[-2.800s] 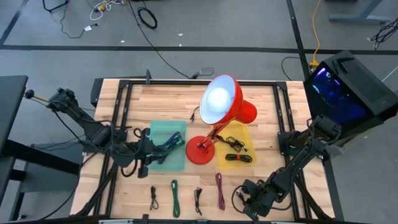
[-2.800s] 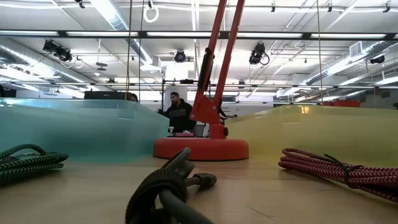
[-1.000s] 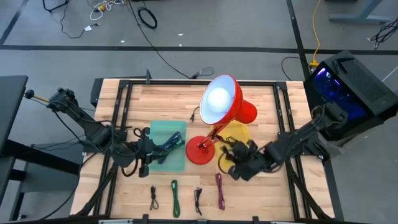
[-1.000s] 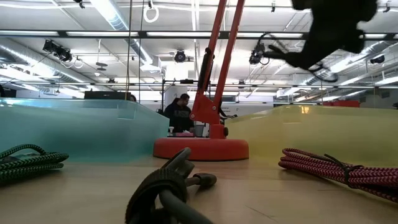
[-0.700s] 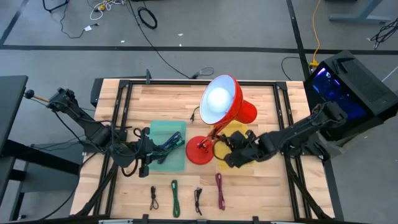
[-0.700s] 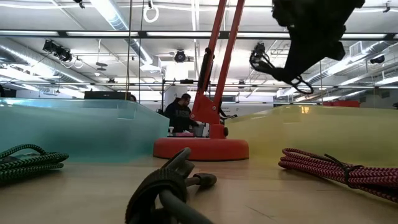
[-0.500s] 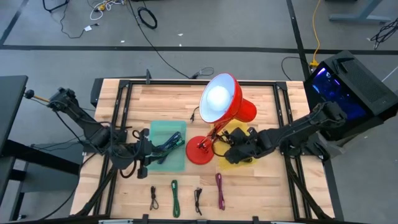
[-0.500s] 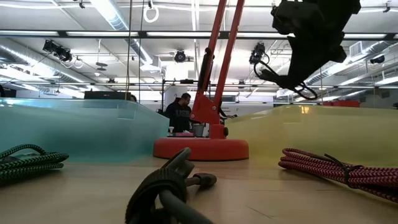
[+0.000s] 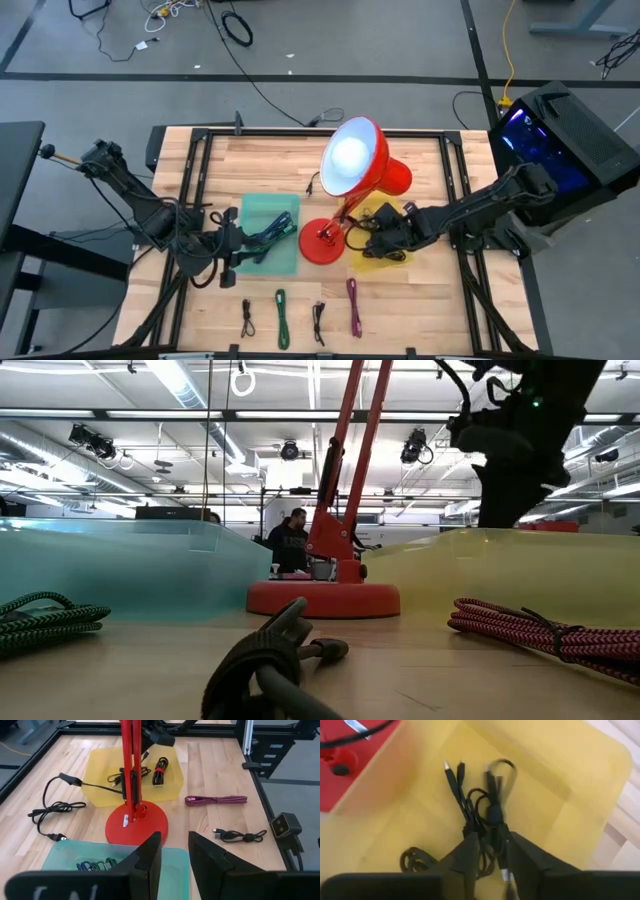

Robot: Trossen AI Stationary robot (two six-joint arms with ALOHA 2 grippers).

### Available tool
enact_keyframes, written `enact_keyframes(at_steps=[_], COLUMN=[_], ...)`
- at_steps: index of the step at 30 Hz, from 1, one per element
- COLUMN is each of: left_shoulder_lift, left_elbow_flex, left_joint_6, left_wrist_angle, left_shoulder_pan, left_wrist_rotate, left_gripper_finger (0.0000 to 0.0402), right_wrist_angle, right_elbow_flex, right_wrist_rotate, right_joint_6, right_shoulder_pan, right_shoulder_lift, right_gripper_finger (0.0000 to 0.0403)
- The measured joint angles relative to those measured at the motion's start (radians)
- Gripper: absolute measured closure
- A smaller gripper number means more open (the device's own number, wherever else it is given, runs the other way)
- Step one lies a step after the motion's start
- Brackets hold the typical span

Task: Pick & Place USB Port
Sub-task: Put the black charger cable into the yellow bin, then put the pink patterned charger cable into the blue bin

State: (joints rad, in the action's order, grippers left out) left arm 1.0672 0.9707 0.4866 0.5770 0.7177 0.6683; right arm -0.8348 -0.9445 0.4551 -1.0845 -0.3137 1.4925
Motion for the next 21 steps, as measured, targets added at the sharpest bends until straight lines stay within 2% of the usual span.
enact_keyframes(at_steps=[4, 8, 13, 16, 21], left_shoulder_lift=[0.0, 0.0, 0.0, 0.0, 0.0], left_elbow_flex=[0.0, 0.0, 0.0, 0.0, 0.0], left_joint_6=[0.0, 0.0, 0.001, 0.0, 0.001], left_wrist_angle=[0.001, 0.004, 0.004, 0.005, 0.005], left_shoulder_pan=[0.0, 0.0, 0.0, 0.0, 0.0], left_wrist_rotate=[0.017, 0.019, 0.019, 0.019, 0.02], left_gripper_finger=[0.0299, 0.0299, 0.0299, 0.0299, 0.0299], right_wrist_angle=[0.098, 0.233, 0.335, 0.395, 0.548], right_elbow_flex=[0.005, -0.008, -0.008, -0.008, -0.008], right_wrist_rotate=[0.003, -0.049, -0.128, -0.159, -0.152], right_joint_6=[0.031, 0.091, 0.089, 0.034, -0.054], right_shoulder_pan=[0.001, -0.018, -0.109, -0.187, -0.339], right_shoulder_lift=[-0.018, -0.073, -0.086, -0.059, -0.004], right_gripper_finger=[0.025, 0.023, 0.0235, 0.0246, 0.0263])
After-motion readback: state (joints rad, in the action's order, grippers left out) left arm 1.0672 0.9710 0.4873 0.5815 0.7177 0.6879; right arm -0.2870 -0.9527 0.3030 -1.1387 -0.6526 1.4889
